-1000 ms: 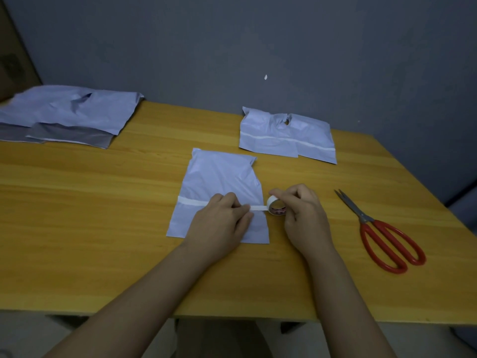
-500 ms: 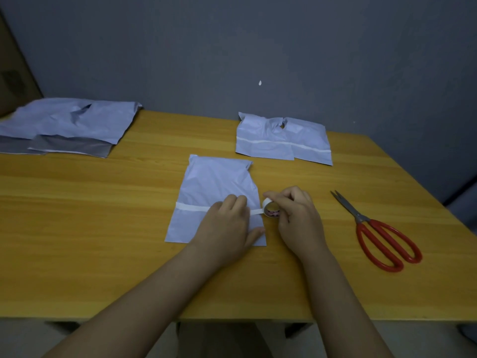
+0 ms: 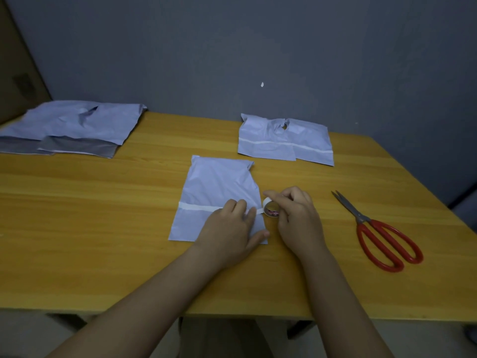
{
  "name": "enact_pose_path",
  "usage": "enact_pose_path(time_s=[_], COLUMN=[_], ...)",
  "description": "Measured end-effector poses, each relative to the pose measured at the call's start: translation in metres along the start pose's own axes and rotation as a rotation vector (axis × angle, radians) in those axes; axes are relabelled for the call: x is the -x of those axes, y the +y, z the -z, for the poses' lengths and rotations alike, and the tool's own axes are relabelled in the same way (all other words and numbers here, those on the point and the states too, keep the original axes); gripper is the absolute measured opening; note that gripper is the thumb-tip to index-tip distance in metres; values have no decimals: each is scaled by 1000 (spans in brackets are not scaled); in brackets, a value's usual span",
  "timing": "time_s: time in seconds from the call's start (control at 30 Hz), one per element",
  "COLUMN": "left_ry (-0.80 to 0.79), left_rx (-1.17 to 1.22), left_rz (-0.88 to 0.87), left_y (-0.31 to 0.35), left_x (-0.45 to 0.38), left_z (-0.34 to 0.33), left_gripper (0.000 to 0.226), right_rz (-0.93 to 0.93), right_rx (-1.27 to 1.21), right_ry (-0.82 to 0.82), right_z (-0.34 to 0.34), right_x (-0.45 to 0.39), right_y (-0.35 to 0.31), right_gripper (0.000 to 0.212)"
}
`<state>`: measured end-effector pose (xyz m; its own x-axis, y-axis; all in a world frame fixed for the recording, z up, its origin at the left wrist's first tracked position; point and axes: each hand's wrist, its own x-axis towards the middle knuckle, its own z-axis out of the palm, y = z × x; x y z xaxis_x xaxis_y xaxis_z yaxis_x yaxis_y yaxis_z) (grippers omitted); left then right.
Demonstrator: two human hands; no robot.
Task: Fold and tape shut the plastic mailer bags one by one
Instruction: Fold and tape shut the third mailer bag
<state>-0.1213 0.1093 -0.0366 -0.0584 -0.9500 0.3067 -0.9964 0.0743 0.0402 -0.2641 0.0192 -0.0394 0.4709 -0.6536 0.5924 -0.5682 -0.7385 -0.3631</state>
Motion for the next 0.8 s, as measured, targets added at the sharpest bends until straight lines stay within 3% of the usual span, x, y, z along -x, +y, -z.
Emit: enact_pose_path(time_s=[0.13, 0.2, 0.33, 0.47, 0.53, 0.8], left_ry=[4, -93, -128, -176, -174, -191], left_rx=[-24, 15, 151, 392, 449, 165], left_rz=[-49, -65, -2, 76, 82, -3], left_y=[2, 3, -3, -12, -17, -6], left_x=[-7, -11, -7, -4, -4, 0], left_z=[2, 7, 9, 18, 22, 14], left_gripper=[62, 70, 89, 52, 48, 69], right_rz=[-7, -22, -40, -46, -47, -28], right_rx=[-10, -24, -43, -56, -54, -50], right_ry=[-3, -13, -18, -29, -29, -25], right_z=[-1, -1, 0, 1, 1, 0], right_x=[0, 2, 3, 3, 3, 3], right_y=[1, 2, 3, 5, 5, 7], right_gripper=[51, 51, 51, 54, 55, 54])
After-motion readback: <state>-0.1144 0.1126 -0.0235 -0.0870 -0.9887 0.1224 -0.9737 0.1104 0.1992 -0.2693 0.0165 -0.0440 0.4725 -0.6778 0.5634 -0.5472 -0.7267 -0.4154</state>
